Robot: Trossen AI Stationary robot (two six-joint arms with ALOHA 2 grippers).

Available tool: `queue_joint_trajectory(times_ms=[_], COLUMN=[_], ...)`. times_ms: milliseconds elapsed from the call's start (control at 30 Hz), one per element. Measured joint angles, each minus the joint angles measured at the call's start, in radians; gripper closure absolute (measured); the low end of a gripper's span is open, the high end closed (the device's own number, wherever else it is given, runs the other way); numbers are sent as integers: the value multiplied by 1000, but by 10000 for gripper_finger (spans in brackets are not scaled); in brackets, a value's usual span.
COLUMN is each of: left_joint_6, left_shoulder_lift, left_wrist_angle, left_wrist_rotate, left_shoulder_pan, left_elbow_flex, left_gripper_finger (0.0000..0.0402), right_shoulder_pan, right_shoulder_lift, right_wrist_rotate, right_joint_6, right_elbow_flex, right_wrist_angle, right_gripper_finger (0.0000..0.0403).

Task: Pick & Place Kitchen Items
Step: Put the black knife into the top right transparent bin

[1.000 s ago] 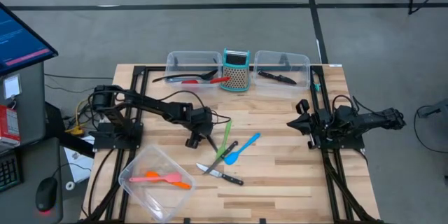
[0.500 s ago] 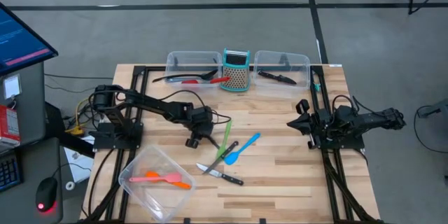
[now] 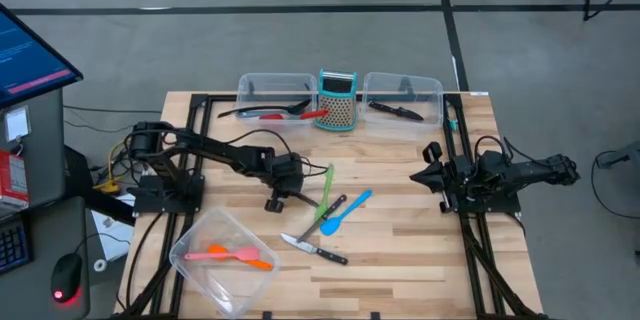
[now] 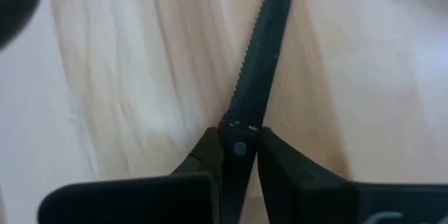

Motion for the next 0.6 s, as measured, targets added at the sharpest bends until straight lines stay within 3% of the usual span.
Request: queue_joint_trajectory(times_ms=[600], left_joint_6=[-179], left_shoulder_lift=[-343], left_wrist_angle=[16], left_wrist_rotate=[-7], left_shoulder_pan=[-6], left_elbow_flex=[1], left_gripper_finger=[390], right_shoulder_pan=[0], right_shoulder_lift=[0], right_wrist_rotate=[0], right_joint_6=[0], right_elbow_flex=[0], right_wrist_angle=[0], right_gripper_finger=[403])
